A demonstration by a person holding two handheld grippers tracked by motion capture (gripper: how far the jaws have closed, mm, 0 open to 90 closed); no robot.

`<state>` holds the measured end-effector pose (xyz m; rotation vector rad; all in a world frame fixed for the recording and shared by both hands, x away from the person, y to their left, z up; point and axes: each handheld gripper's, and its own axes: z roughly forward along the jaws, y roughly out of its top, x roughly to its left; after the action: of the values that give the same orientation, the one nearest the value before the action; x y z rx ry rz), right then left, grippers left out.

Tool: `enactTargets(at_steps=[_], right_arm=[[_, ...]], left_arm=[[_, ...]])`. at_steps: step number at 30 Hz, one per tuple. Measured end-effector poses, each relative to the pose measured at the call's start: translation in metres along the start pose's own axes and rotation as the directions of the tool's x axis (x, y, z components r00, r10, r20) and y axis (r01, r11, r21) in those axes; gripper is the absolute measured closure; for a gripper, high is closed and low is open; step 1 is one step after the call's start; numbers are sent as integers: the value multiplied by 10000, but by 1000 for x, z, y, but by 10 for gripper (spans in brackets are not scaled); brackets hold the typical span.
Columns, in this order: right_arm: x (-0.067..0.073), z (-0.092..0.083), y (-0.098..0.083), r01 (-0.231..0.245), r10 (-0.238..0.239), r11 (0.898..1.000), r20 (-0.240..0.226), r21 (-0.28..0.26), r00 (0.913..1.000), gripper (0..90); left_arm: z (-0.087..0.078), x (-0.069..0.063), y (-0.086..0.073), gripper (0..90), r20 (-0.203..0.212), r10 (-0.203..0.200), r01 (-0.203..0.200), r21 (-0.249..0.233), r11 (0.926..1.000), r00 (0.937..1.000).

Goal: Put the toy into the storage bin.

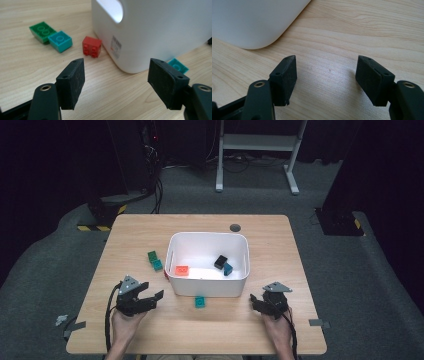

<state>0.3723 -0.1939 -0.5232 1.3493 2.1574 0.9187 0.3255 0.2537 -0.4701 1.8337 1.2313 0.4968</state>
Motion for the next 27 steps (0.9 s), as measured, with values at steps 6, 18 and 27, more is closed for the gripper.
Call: enactTargets(at_steps=[6, 18, 27], right_arm=[[0, 0, 0, -21, 21, 10000, 5, 4, 10000, 332], [1, 1, 0, -3, 3, 9999, -44, 126, 10000, 248], [9, -8, 0, 36, -37, 9998, 39, 192, 10000, 251]], left_arm=[[10, 7, -13, 297, -375, -3, 12, 256, 9997, 9993], [29, 15, -30, 299, -829, 158, -106, 628, 9980, 9964], [37, 22, -40, 301, -1089, -20, 110, 820, 9966, 9940]])
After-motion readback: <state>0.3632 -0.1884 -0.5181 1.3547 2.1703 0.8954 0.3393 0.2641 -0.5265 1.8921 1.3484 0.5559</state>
